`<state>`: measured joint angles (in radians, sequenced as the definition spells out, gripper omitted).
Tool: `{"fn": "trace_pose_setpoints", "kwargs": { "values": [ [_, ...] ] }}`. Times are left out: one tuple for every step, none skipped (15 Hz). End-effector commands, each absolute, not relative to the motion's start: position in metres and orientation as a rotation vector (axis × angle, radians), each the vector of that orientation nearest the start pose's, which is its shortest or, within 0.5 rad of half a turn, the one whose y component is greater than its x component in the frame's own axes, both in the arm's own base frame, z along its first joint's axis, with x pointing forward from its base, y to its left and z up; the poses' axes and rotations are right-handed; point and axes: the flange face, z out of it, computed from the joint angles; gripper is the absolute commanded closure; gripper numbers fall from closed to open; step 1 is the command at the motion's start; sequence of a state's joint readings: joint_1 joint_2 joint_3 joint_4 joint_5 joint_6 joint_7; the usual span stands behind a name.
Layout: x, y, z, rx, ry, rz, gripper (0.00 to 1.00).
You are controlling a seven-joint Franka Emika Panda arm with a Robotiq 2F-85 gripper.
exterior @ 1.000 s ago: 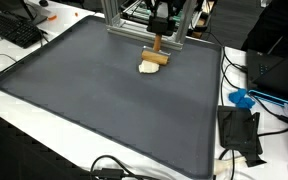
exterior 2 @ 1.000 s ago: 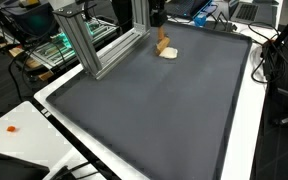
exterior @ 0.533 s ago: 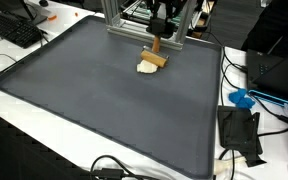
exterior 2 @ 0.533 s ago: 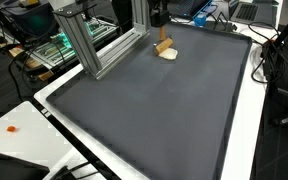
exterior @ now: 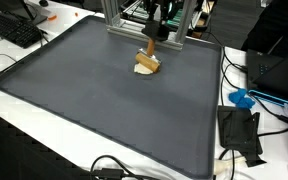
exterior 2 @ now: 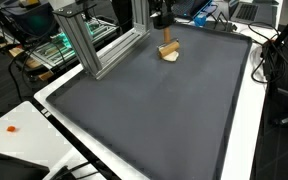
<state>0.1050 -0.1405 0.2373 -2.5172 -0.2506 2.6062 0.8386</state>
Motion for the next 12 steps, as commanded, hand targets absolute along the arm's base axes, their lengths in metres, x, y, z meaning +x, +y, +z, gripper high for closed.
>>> {"fn": "trace_pose_setpoints", "kwargs": {
  "values": [
    [0.446, 0.146, 0.307, -3.131, 0.578, -0.428, 0.78],
    [0.448, 0.144, 0.306, -3.129, 0.605, -0.447, 0.78],
    [0.45, 0.143, 0.304, -3.129, 0.628, -0.462, 0.78],
    [0.451, 0.142, 0.303, -3.128, 0.644, -0.476, 0.78],
    [0.453, 0.143, 0.301, -3.126, 0.659, -0.485, 0.78],
    [0.453, 0.143, 0.299, -3.128, 0.662, -0.48, 0.78],
    [0.452, 0.145, 0.296, -3.124, 0.658, -0.452, 0.78],
    [0.451, 0.147, 0.295, -3.122, 0.649, -0.426, 0.78],
    [0.45, 0.148, 0.295, -3.117, 0.633, -0.395, 0.78],
    [0.449, 0.148, 0.296, -3.114, 0.624, -0.377, 0.78],
    [0.449, 0.148, 0.297, -3.117, 0.617, -0.348, 0.78],
    [0.449, 0.147, 0.298, -3.115, 0.606, -0.322, 0.78]
  ]
}}
